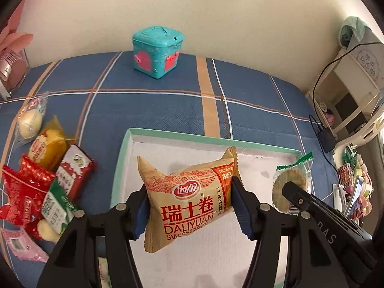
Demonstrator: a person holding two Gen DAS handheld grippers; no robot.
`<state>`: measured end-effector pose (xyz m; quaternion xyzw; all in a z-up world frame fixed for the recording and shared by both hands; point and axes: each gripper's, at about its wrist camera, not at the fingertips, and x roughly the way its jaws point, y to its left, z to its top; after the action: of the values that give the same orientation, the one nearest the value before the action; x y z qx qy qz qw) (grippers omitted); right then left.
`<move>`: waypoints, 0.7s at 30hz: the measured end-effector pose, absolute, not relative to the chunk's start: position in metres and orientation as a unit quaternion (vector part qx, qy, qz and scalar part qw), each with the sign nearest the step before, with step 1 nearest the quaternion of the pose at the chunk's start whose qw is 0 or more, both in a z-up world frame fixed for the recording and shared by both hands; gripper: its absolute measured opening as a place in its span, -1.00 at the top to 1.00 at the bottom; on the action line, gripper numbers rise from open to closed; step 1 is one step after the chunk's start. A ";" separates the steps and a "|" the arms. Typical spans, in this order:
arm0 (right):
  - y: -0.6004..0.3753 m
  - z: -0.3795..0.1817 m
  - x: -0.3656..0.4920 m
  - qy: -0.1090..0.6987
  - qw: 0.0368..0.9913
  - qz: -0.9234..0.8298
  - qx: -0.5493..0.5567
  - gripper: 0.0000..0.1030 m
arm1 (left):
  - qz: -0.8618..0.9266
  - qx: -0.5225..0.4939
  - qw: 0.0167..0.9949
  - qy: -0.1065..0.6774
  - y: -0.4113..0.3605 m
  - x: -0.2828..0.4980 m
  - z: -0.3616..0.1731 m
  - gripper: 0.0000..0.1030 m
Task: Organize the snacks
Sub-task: 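Carry the green-wrapped biscuit with the right tool while the left tool carries the yellow roll over the tray, then open the right tool to drop the biscuit while the left tool releases the yellow roll in the tray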
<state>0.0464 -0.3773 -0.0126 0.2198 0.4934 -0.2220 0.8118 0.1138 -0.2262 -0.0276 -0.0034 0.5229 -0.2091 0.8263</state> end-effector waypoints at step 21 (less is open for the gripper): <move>-0.378 -0.023 0.052 0.516 0.797 -0.231 0.212 0.58 | -0.193 0.017 0.827 0.528 -0.232 0.121 -0.039 -0.41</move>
<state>0.0518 -0.3781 -0.0226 0.2119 0.5161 -0.2305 0.7972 0.1208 -0.2316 -0.0392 0.0165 0.5279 -0.1929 0.8270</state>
